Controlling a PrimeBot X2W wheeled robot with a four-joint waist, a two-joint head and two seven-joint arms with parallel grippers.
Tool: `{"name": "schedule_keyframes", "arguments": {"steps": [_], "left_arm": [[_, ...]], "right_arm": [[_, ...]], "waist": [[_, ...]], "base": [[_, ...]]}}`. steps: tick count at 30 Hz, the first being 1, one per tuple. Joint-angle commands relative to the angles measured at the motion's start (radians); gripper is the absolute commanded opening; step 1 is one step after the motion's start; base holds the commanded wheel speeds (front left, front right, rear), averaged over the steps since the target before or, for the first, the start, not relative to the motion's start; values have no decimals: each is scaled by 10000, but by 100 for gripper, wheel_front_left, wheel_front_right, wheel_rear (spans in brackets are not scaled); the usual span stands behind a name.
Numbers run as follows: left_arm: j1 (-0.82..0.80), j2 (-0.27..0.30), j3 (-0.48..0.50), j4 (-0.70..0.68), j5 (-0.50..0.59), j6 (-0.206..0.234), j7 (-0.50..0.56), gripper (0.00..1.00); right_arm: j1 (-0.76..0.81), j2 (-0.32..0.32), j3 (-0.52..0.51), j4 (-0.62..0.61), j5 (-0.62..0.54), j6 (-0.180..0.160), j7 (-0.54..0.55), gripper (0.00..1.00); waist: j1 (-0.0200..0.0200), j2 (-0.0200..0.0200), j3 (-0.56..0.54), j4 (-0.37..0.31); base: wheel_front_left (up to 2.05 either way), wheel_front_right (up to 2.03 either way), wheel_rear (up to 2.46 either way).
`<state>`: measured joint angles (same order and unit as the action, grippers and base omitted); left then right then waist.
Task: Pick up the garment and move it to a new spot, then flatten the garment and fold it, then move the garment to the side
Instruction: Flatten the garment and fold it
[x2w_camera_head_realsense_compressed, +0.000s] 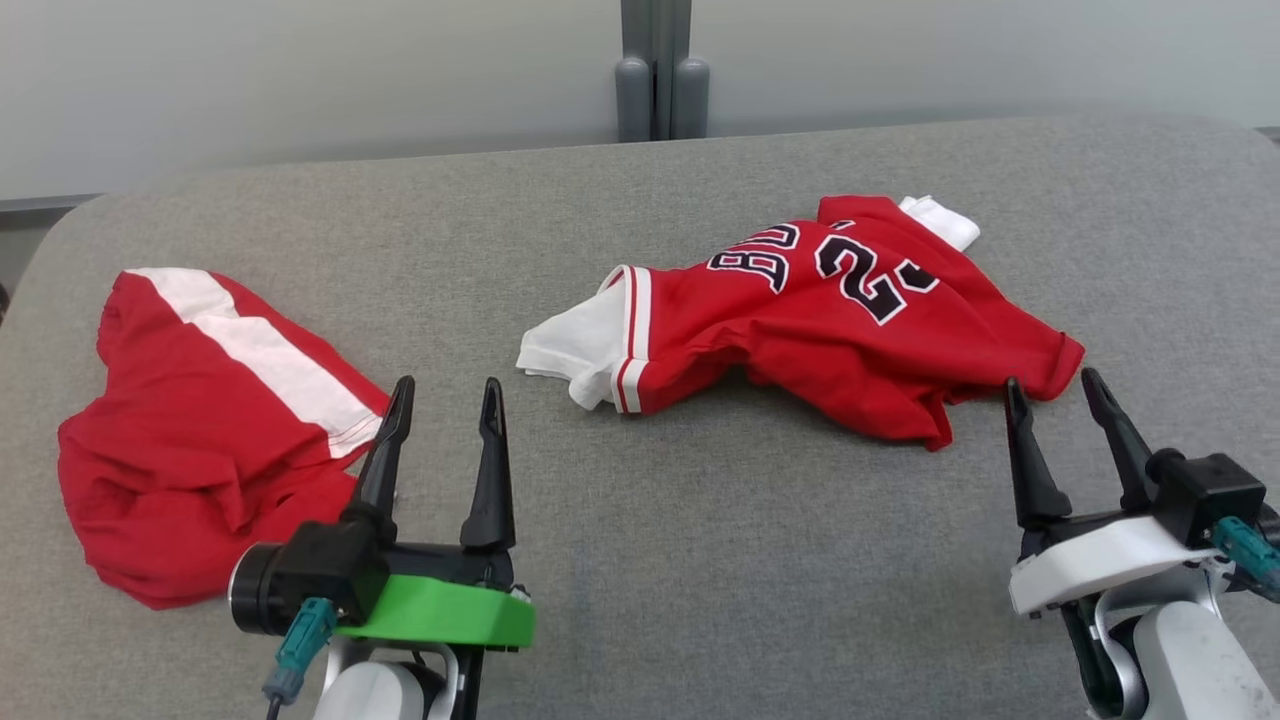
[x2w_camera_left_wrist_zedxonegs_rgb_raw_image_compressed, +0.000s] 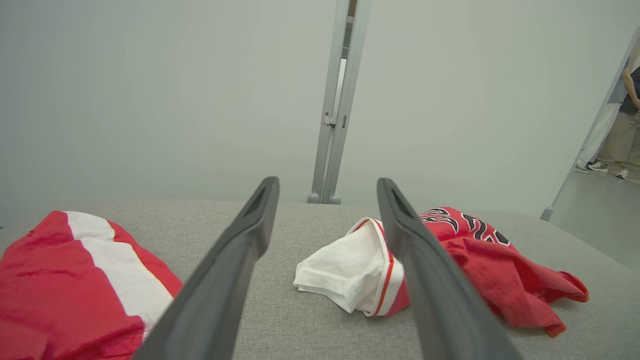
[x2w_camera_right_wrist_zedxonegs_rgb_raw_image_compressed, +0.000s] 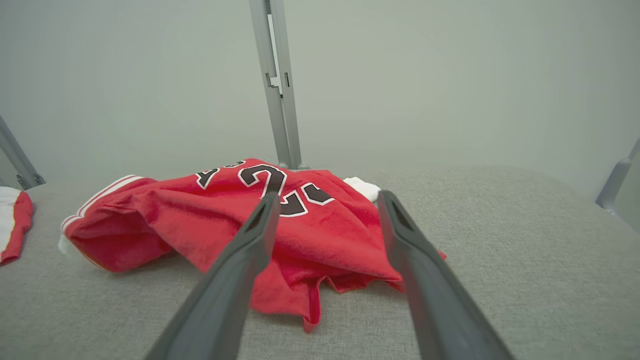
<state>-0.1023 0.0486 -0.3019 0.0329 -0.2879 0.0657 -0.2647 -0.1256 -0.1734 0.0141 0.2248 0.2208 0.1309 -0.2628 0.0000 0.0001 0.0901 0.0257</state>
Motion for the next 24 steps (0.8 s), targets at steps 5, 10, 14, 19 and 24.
{"name": "schedule_keyframes", "arguments": {"steps": [5,10,14,19,24], "left_arm": [[153,36,25,71,124,-97,6,100],[-61,36,-97,106,108,-126,6,100],[-177,36,-229,135,62,-100,6,100],[-314,36,-408,221,55,-92,6,100],[-432,36,-565,234,6,-10,6,100]], "right_arm": [[364,264,-36,-284,-467,-3,-27,100],[342,50,328,27,-1020,-3,-27,100],[9,-122,688,803,-1755,-3,42,100],[-720,-168,929,2143,-2525,-3,213,100],[-1463,-17,715,3560,-2710,-3,379,100]], "waist": [[0,-1,88,-256],[0,-1,265,-151],[0,-1,465,77],[0,-1,746,523],[0,-1,966,1026]], "base": [[0,0,0],[0,0,0],[0,0,0],[0,0,0],[0,0,0]]}}
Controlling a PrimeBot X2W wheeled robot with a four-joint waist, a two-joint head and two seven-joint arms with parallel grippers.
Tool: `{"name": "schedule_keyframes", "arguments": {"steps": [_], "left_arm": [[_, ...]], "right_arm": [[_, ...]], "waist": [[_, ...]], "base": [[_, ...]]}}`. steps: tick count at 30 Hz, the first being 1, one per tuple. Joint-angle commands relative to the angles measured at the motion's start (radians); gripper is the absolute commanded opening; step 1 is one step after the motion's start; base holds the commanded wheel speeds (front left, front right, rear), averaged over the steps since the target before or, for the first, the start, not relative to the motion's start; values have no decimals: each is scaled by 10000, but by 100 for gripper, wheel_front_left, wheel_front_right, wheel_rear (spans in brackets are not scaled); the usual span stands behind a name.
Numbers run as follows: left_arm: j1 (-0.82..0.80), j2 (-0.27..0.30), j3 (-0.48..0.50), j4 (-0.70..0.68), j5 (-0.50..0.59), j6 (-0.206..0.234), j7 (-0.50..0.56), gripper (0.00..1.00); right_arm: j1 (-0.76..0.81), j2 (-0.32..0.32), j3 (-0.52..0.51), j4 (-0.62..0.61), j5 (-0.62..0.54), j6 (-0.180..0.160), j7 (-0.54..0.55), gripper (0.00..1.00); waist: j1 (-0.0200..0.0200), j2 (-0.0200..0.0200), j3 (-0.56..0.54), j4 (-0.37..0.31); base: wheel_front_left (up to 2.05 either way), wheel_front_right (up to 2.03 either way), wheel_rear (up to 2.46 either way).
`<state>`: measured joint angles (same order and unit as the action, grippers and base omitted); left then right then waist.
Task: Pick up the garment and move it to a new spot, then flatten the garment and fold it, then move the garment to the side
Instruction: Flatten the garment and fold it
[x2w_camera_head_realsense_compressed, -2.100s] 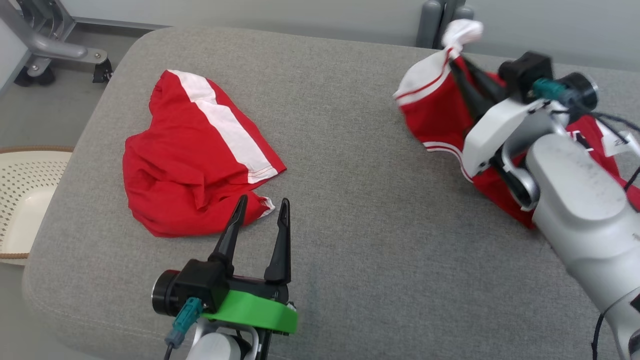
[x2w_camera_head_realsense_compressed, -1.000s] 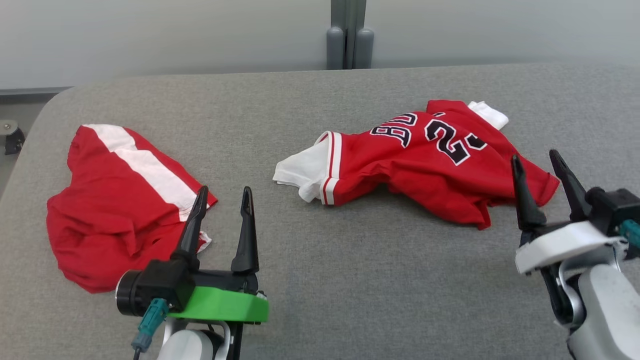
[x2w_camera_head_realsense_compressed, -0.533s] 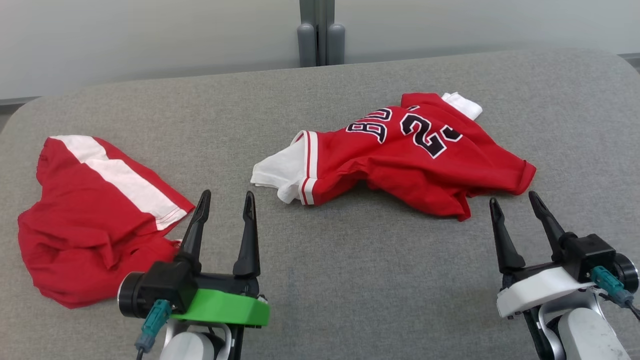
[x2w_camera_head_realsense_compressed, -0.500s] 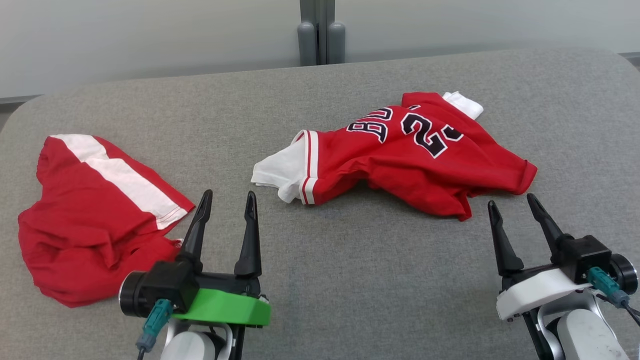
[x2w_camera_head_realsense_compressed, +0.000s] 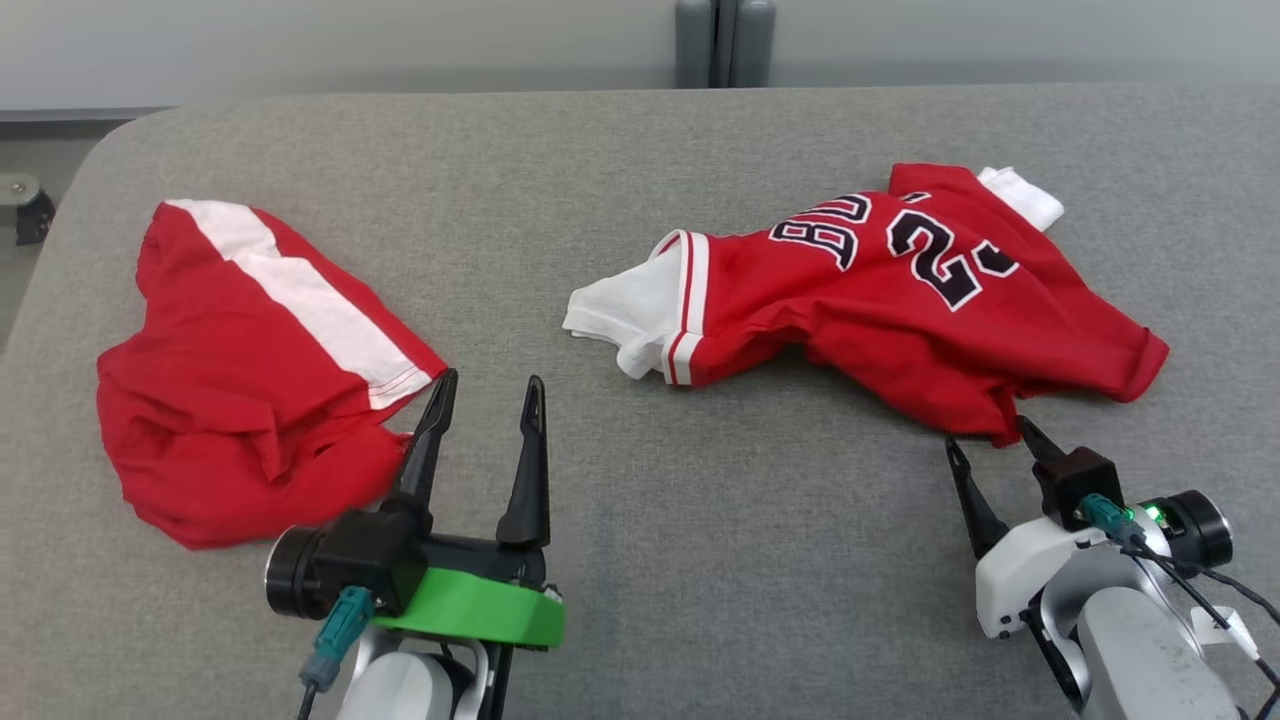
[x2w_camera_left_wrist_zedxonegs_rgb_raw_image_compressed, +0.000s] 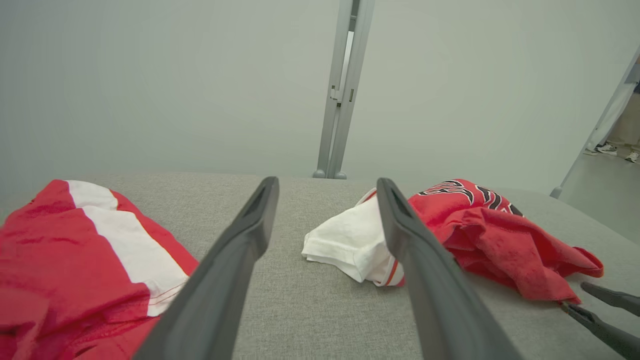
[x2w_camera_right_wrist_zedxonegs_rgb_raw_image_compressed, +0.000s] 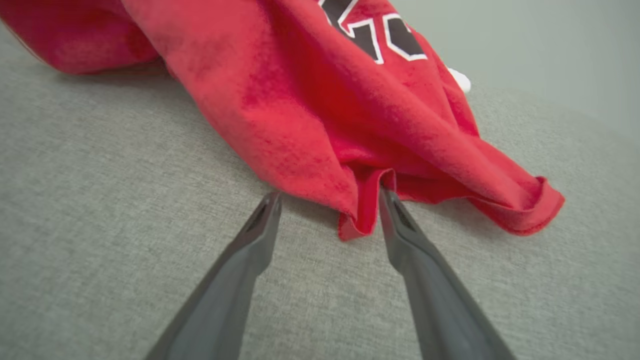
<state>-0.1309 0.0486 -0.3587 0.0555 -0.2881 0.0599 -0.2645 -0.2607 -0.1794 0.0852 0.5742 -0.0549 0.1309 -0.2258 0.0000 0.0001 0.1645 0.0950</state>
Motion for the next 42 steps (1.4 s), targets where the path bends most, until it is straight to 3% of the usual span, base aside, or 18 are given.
{"name": "schedule_keyframes", "arguments": {"steps": [1,6,7,8,14,21,25,31,37,38,39,42], "left_arm": [[-161,36,-16,10,-8,60,2,100],[-144,36,-22,8,-20,104,2,100],[-123,36,-6,21,-13,112,4,100],[-96,34,10,31,-11,125,4,100],[94,36,133,79,-75,135,4,100],[283,36,208,91,-201,87,4,100],[469,36,279,47,-316,128,2,100],[668,36,232,24,-423,132,4,100],[715,37,142,12,-517,131,4,100],[727,37,133,16,-519,114,4,100],[729,37,129,20,-511,105,4,100],[699,37,148,34,-441,73,3,100]], "right_arm": [[-275,71,-13,347,110,-3,1,100],[-879,35,-49,1286,-151,-4,-163,100],[-988,37,-145,1432,-169,-4,-197,43],[-1066,48,-236,1521,-183,-4,-227,0],[-1245,-109,-628,1470,-234,-6,-357,0],[-1651,-1289,-766,-36,-150,-6,-156,0],[-1751,-2107,-566,-1392,-95,-6,719,0],[-772,-3426,131,-3132,352,-6,2948,0],[906,-4208,684,-3368,1475,-6,4460,0],[1182,-4240,831,-3336,1716,-6,4585,35],[1345,-4164,849,-3291,1960,-7,4655,100],[1767,-3951,966,-3301,2440,-7,4705,100]], "waist": [[0,-1,253,439],[0,-1,335,699],[0,-1,324,711],[0,-1,299,709],[0,-1,-50,373],[0,-1,-645,-260],[0,-1,-915,-523],[0,-1,-1117,-728],[0,-1,-1178,-765],[0,-1,-1181,-770],[0,-1,-1174,-778],[0,-1,-1110,-842]], "base": [[0,0,0],[0,0,0],[0,0,0],[0,0,0],[0,0,0],[0,0,0],[0,0,0],[0,0,0],[0,0,0],[0,0,0],[0,0,0],[0,0,0]]}}
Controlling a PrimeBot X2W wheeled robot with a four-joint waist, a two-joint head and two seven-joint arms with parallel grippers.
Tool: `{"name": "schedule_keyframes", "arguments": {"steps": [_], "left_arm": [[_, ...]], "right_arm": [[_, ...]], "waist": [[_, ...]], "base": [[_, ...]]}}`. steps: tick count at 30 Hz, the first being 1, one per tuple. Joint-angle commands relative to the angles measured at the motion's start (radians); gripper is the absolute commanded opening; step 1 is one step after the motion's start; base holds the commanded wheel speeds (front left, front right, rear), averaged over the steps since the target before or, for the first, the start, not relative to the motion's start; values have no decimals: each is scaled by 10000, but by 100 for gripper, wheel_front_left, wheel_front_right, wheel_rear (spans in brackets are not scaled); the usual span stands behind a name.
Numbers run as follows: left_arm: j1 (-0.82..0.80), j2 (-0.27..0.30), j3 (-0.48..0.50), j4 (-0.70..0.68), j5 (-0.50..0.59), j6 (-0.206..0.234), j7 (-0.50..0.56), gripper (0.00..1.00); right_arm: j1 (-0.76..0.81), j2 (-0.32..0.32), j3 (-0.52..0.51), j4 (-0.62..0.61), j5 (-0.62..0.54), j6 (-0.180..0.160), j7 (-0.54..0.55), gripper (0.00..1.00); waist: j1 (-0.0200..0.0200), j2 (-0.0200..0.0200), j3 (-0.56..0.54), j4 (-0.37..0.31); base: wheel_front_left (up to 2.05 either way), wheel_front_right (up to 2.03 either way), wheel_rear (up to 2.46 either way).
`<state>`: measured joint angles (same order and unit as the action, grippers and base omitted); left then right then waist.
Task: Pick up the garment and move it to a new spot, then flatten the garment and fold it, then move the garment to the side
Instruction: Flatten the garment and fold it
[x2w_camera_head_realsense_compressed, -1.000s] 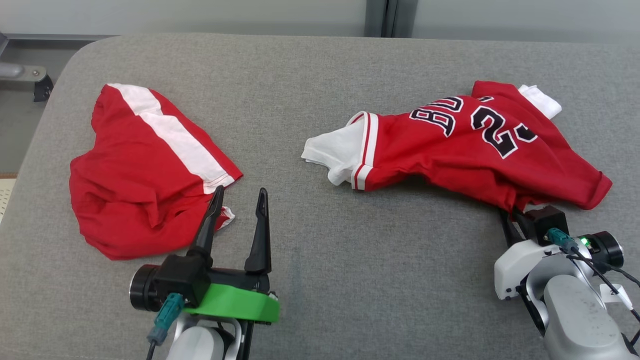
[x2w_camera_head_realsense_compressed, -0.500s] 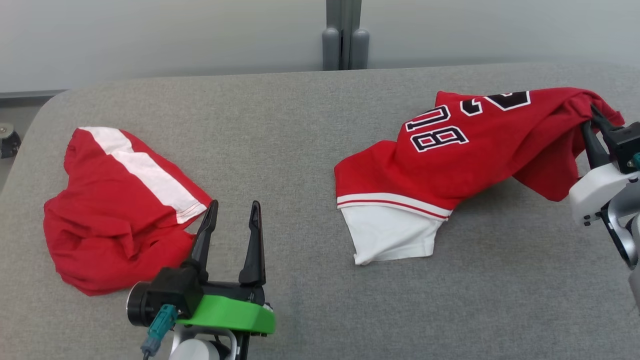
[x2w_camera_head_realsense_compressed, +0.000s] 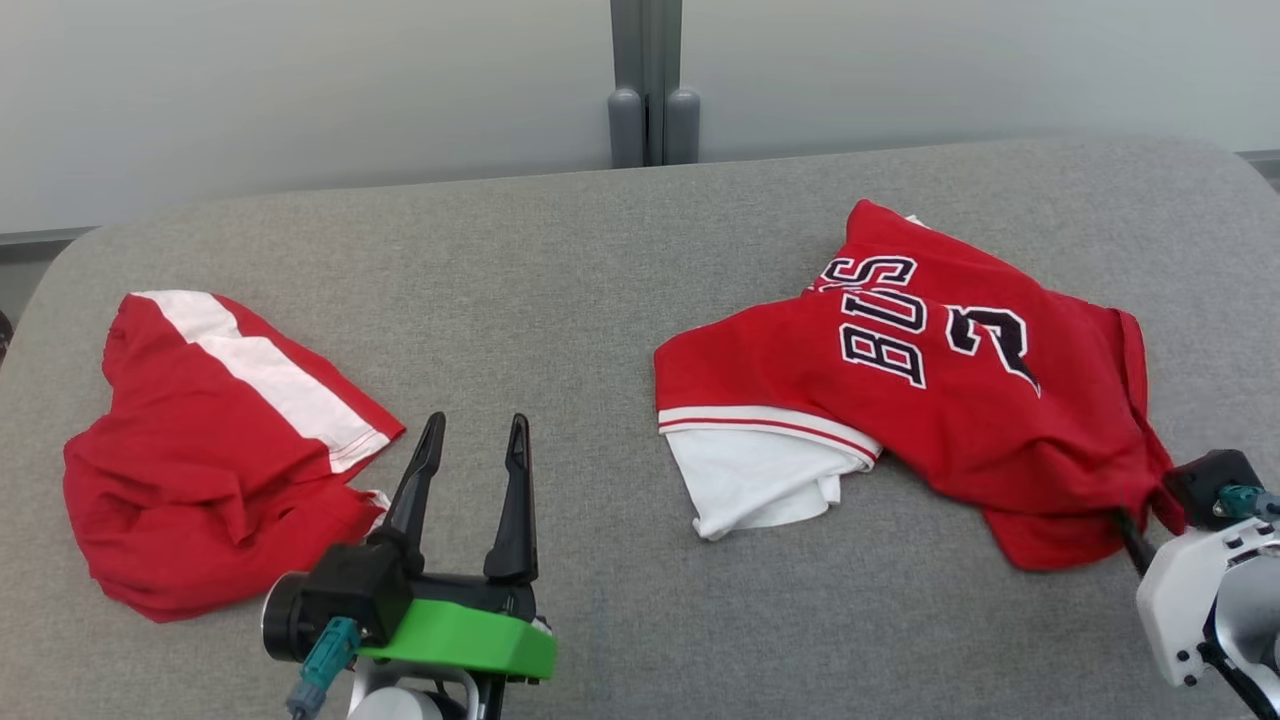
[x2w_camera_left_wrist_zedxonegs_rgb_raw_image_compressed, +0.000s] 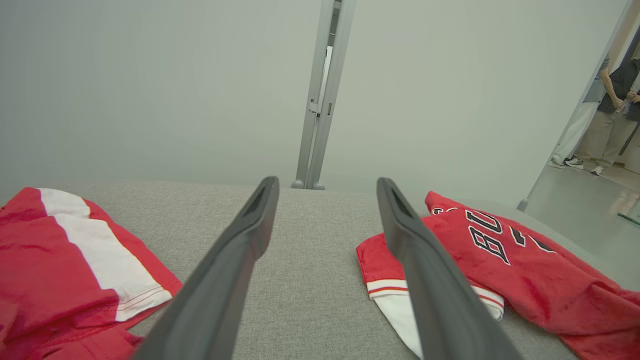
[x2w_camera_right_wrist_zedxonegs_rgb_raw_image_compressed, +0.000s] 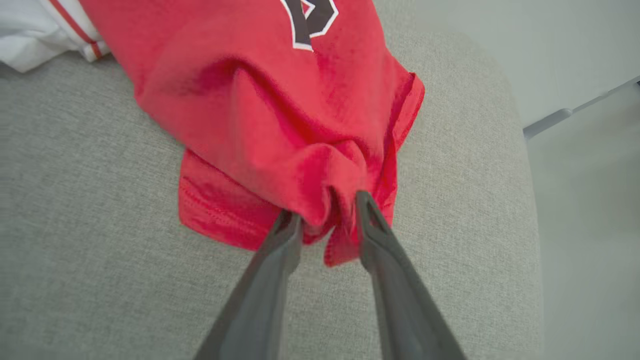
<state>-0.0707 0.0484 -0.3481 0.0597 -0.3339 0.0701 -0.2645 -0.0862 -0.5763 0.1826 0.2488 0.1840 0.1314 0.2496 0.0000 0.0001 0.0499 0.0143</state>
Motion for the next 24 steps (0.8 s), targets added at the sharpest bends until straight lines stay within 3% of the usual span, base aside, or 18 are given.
{"name": "schedule_keyframes", "arguments": {"steps": [1,12,19,24], "left_arm": [[73,38,50,-9,47,-40,3,100],[-313,38,169,-49,216,-89,4,100],[-432,38,-59,-35,236,-102,4,100],[-662,38,-538,231,222,-301,3,100]], "right_arm": [[79,156,-41,-125,172,-13,-157,100],[-169,2308,-19,-2036,1660,-13,-2667,100],[50,3364,23,-1342,1353,-13,-3970,100],[-295,3563,-273,-949,1078,-13,-4250,100]], "waist": [[0,-1,60,-60],[0,-1,297,-325],[0,-1,446,-384],[0,-1,688,-511]], "base": [[0,0,0],[0,0,0],[0,0,0],[0,0,0]]}}
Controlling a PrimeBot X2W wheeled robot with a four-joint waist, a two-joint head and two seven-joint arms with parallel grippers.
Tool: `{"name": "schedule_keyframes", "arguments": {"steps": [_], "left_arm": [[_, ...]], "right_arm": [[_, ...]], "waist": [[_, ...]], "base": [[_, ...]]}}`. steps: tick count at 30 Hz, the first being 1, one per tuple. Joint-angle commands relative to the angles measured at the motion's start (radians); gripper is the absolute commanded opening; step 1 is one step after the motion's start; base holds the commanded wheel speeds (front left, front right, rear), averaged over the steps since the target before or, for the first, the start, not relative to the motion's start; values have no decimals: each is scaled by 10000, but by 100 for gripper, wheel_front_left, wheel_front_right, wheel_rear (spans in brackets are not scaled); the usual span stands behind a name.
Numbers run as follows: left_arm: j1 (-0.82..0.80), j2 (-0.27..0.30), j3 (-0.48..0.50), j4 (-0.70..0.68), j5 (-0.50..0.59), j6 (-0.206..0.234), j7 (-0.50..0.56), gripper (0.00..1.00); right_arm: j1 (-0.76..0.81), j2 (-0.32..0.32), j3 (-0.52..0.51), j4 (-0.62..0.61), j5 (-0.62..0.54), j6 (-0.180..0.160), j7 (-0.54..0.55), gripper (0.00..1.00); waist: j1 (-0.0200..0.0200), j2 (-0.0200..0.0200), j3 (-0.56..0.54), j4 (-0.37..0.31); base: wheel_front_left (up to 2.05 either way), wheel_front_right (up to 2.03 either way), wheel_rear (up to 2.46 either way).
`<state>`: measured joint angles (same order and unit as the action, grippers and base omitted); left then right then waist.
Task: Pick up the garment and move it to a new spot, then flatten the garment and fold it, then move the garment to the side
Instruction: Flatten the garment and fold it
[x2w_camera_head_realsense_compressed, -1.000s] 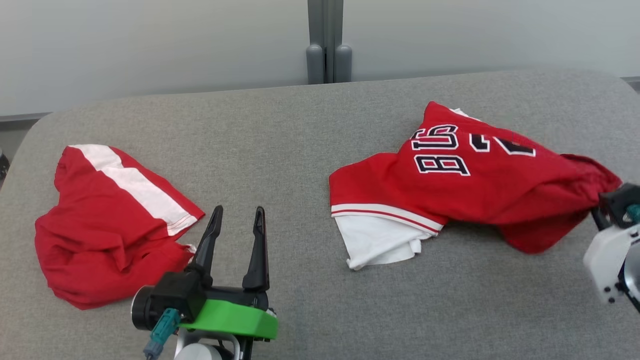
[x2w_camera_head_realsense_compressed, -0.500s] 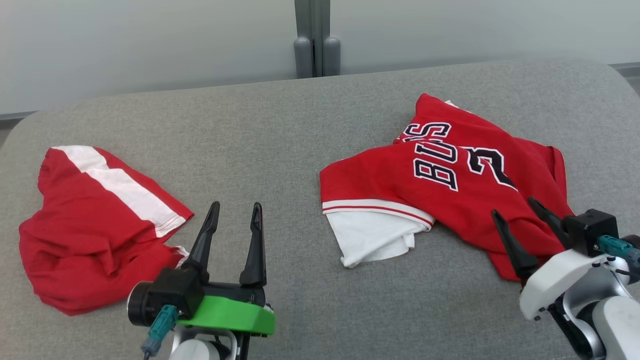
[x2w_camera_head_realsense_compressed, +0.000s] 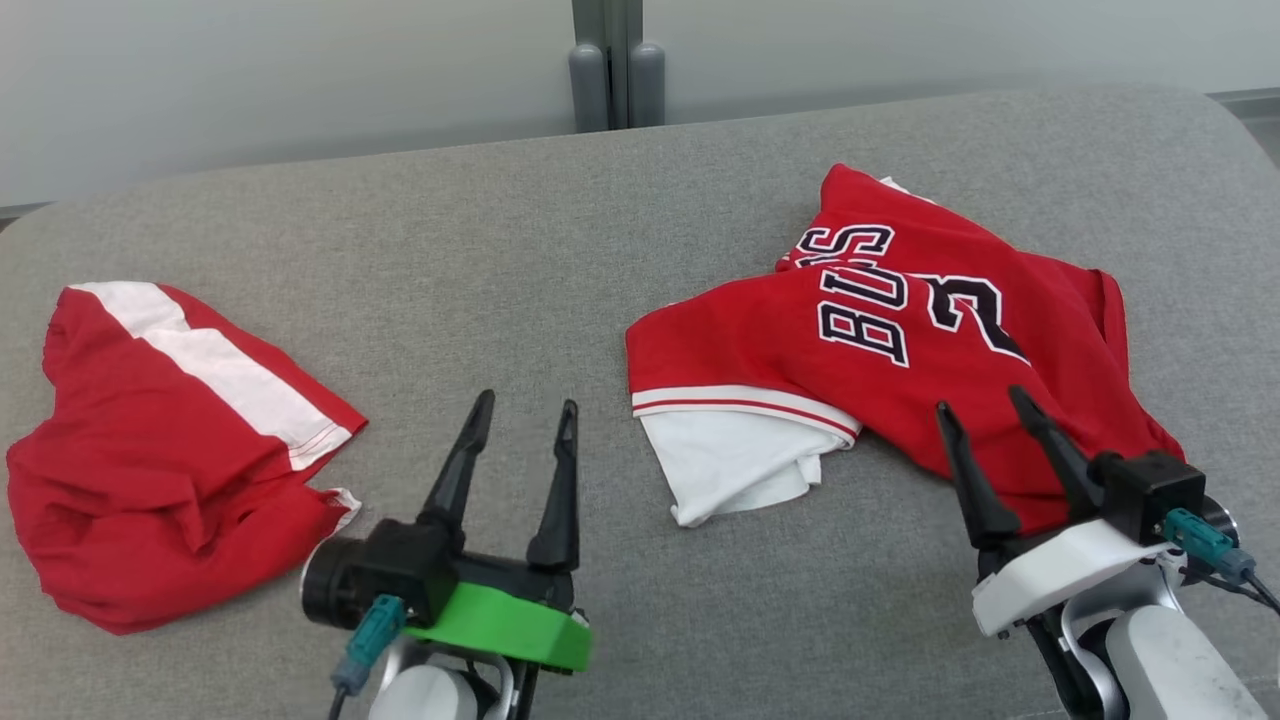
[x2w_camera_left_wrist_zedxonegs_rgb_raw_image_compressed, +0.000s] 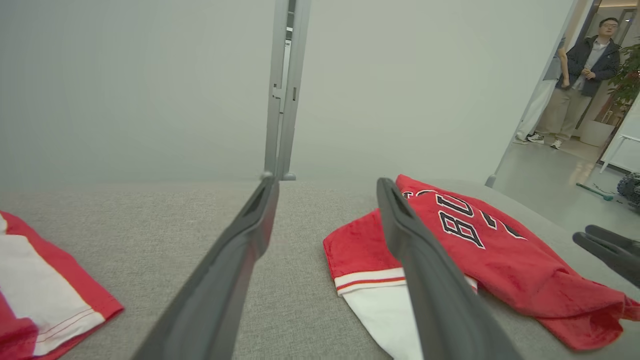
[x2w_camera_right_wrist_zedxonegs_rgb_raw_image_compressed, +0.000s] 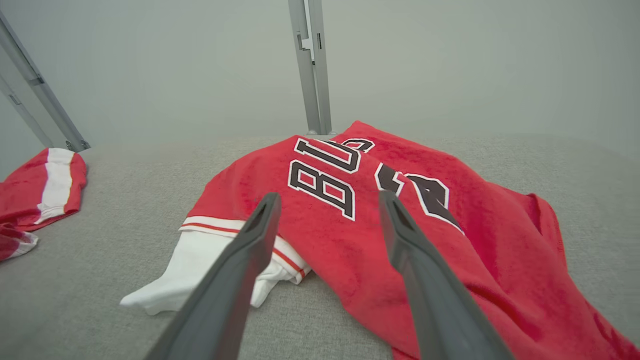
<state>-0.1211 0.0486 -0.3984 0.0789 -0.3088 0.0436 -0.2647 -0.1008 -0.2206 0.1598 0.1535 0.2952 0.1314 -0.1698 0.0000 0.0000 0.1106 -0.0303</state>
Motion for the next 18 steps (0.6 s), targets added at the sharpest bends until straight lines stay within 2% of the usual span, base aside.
{"name": "schedule_keyframes", "arguments": {"steps": [1,5,10,18], "left_arm": [[-231,36,-232,200,-67,-124,5,100],[-608,42,-1203,1357,-277,-443,5,100],[-1360,44,-2559,3323,-647,-557,34,100],[-2407,42,-3707,5060,-1996,324,314,100]], "right_arm": [[-204,26,-131,63,-86,-13,-99,100],[-404,66,-428,227,-263,-12,-170,100],[-563,129,-475,407,-409,-12,-271,100],[-704,156,-519,634,-415,-12,-437,100]], "waist": [[0,0,134,-103],[0,0,331,-277],[0,0,536,-550],[0,0,724,-851]], "base": [[0,0,0],[0,0,0],[0,0,0],[0,0,0]]}}
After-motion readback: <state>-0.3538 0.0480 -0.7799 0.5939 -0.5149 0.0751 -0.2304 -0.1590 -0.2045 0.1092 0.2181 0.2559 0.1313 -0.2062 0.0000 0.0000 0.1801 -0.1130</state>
